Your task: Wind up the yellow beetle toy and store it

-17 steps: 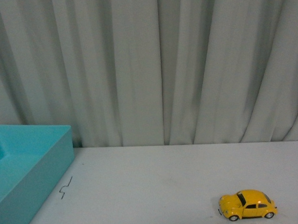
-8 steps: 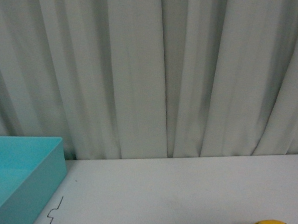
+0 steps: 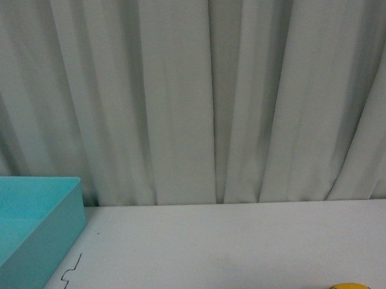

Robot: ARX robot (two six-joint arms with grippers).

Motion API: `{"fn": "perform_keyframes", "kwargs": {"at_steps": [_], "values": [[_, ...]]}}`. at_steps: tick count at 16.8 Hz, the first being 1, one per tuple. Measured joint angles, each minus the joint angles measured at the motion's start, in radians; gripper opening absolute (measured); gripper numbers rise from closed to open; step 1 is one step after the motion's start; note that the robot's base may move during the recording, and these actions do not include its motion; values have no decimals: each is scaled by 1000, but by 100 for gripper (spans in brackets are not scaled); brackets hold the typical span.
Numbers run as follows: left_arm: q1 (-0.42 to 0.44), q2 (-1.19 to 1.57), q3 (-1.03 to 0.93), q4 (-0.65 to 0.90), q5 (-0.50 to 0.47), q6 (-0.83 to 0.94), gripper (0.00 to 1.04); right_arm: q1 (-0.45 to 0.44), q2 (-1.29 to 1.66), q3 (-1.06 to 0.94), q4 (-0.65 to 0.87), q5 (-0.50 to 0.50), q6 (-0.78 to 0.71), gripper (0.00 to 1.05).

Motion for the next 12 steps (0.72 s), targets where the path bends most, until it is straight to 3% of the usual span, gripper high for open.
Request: {"fn": "perform_keyframes", "kwargs": {"at_steps": [2,3,5,9,12], "values": [[0,0,0,0,-1,0,98,-304,481,43,424,-251,61,98],[0,0,0,0,-2,0,98,-389,729,114,629,-310,65,98],[0,0,0,0,-1,0,98,-428,1082,280,855,-339,61,98],[0,0,0,0,-1,0,98,-302,1461,547,766,-496,-40,98],[0,0,0,0,-1,0,98,-199,1622,735,505,-687,-289,98]]}}
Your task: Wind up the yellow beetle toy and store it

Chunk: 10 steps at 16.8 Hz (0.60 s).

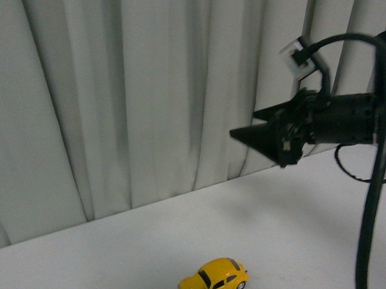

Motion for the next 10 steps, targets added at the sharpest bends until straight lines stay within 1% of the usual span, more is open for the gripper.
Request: {"fn": "perform_keyframes", "kwargs": {"at_steps": [1,2,4,6,7,8,9,10], "values": [[0,0,0,0,0,0,98,13,19,23,-64,-31,-61,98],[0,0,0,0,0,0,98,16,24,30,-86,-43,-79,98],[0,0,0,0,0,0,98,28,47,62,-178,-88,-145,98],[0,0,0,0,0,0,98,34,64,89,-251,-111,-207,98],[0,0,0,0,0,0,98,35,73,107,-304,-122,-261,98],[0,0,0,0,0,0,98,41,132,207,-561,-143,-491,98],[0,0,0,0,0,0,98,63,258,351,-996,-108,-940,98],[0,0,0,0,0,0,98,97,351,455,-1221,-48,-1244,98]]}}
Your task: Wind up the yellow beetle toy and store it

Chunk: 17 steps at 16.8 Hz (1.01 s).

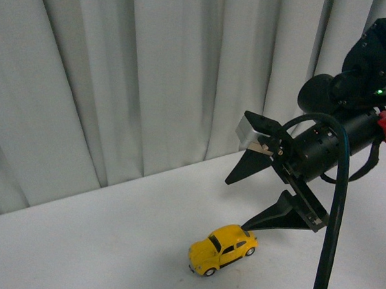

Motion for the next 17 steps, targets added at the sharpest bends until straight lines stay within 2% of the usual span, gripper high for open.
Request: {"fn": "perform_keyframes", "kwargs": {"at_steps": [2,6,10,15,16,17], "values": [[0,0,0,0,0,0,98,21,61,60,-47,53,-126,98],[0,0,0,0,0,0,98,56,141,127,-109,109,-217,98],[0,0,0,0,0,0,98,110,198,163,-136,171,-241,98],[0,0,0,0,0,0,98,131,219,167,-106,191,-243,98],[0,0,0,0,0,0,98,132,219,167,-104,192,-243,92],[0,0,0,0,0,0,98,140,219,171,-99,192,-235,62]]}}
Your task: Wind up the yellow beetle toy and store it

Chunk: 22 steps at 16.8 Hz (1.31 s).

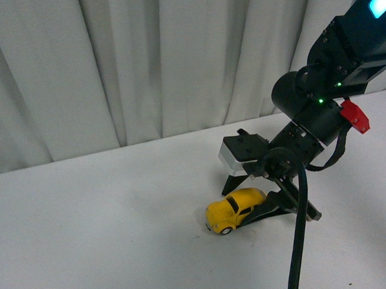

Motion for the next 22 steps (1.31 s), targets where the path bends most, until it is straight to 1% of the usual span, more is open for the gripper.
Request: {"fn": "perform_keyframes", "kwargs": {"at_steps": [2,3,9,15,18,22], "values": [[0,0,0,0,0,0,98,0,0,0,-1,1,19,44],[0,0,0,0,0,0,98,0,0,0,-2,1,31,42],[0,0,0,0,0,0,98,19,0,5,15,-2,149,42],[0,0,0,0,0,0,98,31,0,-15,74,0,153,42],[0,0,0,0,0,0,98,10,-3,-38,86,-18,135,42],[0,0,0,0,0,0,98,-44,-14,-74,85,-32,109,42]]}}
